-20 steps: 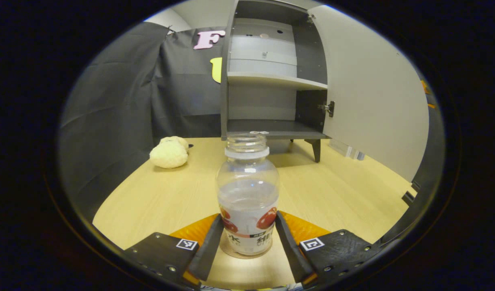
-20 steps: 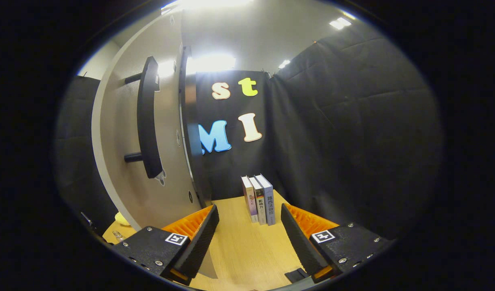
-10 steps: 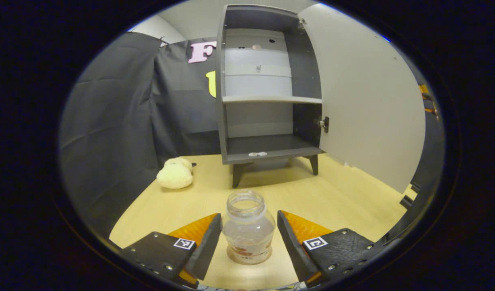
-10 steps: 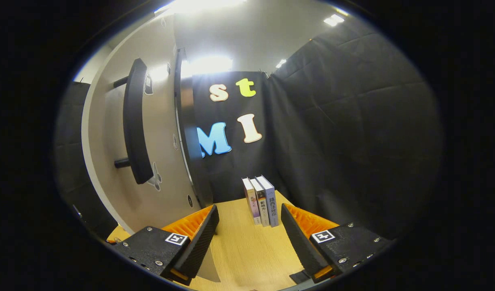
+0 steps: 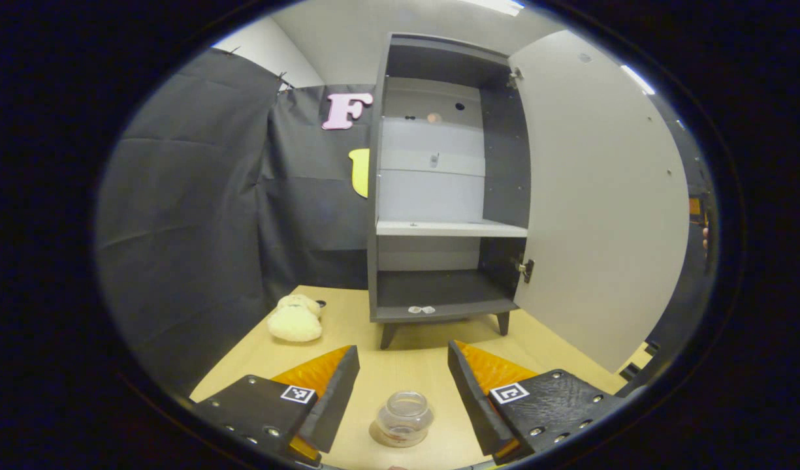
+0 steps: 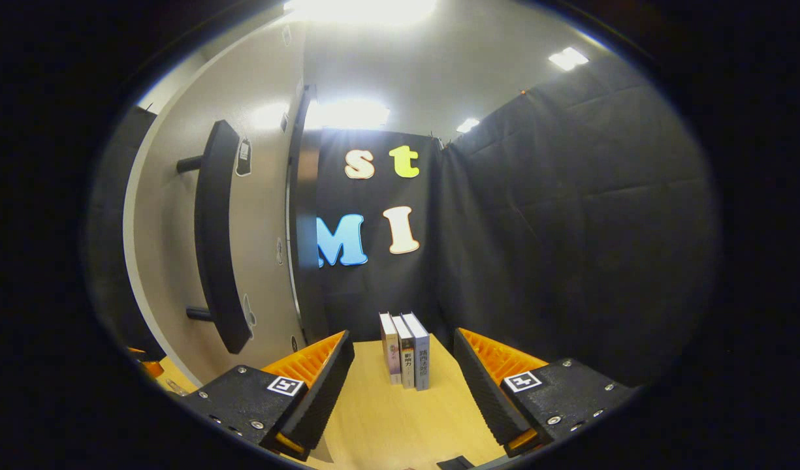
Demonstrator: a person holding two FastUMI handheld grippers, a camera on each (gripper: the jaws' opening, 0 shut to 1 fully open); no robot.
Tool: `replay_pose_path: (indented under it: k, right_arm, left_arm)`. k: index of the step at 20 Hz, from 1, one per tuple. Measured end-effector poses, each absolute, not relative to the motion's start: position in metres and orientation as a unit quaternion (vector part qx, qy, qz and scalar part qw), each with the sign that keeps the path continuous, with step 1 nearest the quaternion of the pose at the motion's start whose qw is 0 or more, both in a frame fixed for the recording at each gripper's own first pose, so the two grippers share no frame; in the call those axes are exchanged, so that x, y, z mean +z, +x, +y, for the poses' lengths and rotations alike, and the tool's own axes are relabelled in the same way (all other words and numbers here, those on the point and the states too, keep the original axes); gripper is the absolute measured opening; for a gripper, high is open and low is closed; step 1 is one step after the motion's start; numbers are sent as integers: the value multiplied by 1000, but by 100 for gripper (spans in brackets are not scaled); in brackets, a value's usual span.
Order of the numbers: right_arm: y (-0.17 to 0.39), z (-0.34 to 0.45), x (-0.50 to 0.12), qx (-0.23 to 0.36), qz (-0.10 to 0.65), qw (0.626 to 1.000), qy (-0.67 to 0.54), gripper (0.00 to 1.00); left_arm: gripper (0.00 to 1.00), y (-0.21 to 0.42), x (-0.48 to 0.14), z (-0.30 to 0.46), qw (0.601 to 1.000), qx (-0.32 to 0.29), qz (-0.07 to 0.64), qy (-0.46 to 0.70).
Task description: Open the cabinet door with the right hand, grasp the bottle in the cabinet with the left hand and place it on the coaster, then close the cabinet door with the right hand.
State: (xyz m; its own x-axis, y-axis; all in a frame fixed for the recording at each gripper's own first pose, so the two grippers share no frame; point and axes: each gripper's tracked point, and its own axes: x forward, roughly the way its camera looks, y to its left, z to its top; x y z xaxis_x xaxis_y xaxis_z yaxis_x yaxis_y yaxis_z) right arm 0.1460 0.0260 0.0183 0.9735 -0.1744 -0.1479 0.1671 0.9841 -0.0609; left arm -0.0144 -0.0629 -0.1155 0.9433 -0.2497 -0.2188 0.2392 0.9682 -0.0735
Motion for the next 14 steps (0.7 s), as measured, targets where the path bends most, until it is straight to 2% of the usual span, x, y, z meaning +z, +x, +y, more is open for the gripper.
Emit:
replay_pose_path:
  k: [3, 4, 5, 7, 10, 11, 12, 14]
  right_arm:
    - [144, 41, 39, -78, 64, 995, -23, 95]
    - [143, 45, 44, -76, 60, 995, -22, 95]
    - [140, 44, 48, -81, 55, 995, -25, 95]
    - [141, 47, 55, -83, 48, 995, -19, 94]
    - [143, 57, 50, -76, 54, 996, 5, 91]
    - [143, 59, 52, -76, 51, 996, 4, 81]
    - [143, 63, 53, -75, 50, 996, -1, 86]
    - [143, 74, 53, -68, 52, 996, -6, 86]
  left_arm:
    - [82, -4, -100, -46, 989, -108, 101, -26]
    - [85, 0, -97, -42, 989, -105, 96, -27]
    - [77, 2, -96, -35, 990, -102, 93, -27]
    - [82, 4, -99, -26, 990, -98, 93, -30]
    - [82, 9, -101, -13, 990, -96, 94, -33]
    - [77, 11, -102, -9, 990, -96, 93, -34]
    - [85, 12, -103, -4, 991, -94, 93, -32]
    - [82, 13, -104, 4, 991, -93, 93, -32]
